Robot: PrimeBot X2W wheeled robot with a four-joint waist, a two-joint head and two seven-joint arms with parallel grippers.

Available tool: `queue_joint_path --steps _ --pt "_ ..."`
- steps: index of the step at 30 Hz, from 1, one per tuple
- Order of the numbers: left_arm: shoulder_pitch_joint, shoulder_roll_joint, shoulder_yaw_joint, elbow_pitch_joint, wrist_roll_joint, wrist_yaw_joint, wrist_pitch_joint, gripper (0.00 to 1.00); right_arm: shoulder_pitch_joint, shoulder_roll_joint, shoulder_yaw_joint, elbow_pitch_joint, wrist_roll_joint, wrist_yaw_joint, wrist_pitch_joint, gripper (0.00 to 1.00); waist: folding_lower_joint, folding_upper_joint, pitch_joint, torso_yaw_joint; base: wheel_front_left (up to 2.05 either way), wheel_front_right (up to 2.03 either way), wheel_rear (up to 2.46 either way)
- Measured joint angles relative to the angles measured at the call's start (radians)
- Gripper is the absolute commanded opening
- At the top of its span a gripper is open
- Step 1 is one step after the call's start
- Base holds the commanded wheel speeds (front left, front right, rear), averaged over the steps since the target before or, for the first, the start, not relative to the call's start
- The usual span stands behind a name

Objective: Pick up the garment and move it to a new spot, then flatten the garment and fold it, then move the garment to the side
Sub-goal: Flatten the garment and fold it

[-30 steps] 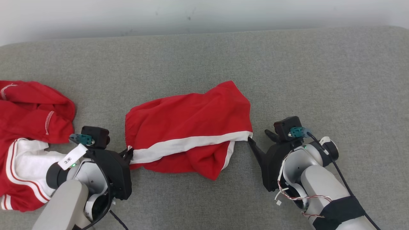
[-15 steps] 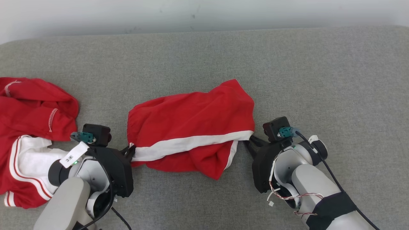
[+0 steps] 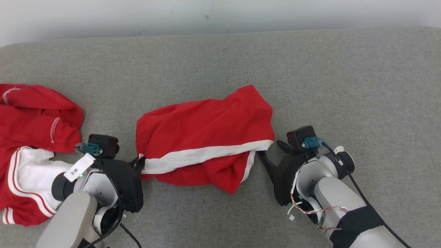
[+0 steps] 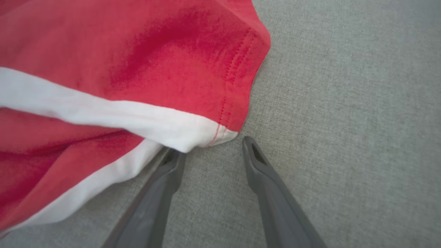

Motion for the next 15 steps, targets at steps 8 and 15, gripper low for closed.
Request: queue_joint_path --steps 8,15 --pt "-0.007 0.001 -0.001 0.004 -0.003 -0.007 -0.006 0.00 -0.022 0.000 0.001 0.020 0.022 -0.013 -0.027 1.00 0.0000 -0.0001 0.005 -0.006 0.00 0.00 0.00" --pt "-0.015 -0.001 -0.006 0.006 -0.003 -0.008 -0.009 0.00 -0.045 -0.001 0.035 0.031 0.056 -0.016 -0.040 1.00 0.0000 0.0000 0.011 -0.001 0.00 0.00 0.00"
